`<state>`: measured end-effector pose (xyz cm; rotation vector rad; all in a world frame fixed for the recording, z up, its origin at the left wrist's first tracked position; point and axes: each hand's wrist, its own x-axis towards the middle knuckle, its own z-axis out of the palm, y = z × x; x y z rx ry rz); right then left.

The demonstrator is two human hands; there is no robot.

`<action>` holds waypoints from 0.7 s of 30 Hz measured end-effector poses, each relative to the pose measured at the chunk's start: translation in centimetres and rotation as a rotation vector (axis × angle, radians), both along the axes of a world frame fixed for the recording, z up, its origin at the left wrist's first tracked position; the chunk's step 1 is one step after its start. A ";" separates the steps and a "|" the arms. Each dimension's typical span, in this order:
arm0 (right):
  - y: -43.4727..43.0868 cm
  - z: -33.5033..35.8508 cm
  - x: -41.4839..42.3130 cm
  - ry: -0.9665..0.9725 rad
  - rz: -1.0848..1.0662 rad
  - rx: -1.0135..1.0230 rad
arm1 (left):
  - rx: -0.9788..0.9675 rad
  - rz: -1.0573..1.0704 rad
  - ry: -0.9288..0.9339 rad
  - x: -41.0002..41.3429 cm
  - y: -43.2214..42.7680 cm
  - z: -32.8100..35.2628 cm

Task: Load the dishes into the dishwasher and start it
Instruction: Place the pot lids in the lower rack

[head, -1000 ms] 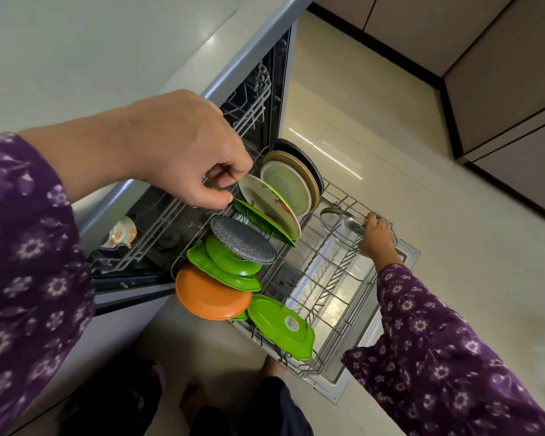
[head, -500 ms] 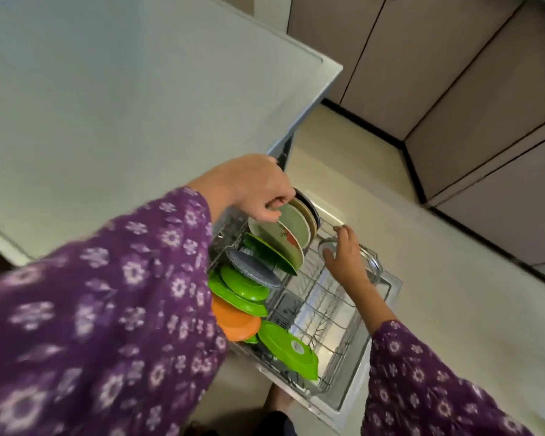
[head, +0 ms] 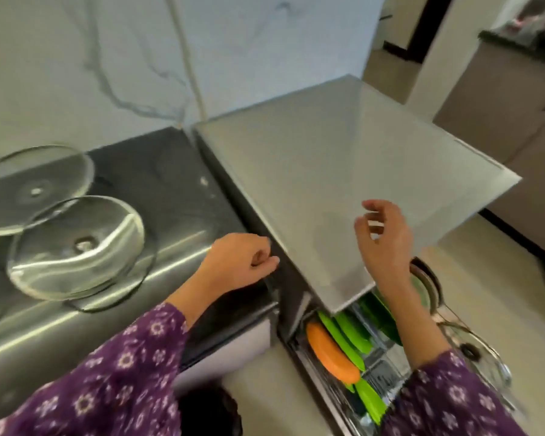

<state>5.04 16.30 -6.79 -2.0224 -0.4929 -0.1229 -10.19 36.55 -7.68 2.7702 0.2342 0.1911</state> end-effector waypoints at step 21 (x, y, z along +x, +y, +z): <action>32.7 -0.8 -14.2 0.931 0.950 -0.236 | -0.067 0.146 -0.118 -9.8 6.2 -3.9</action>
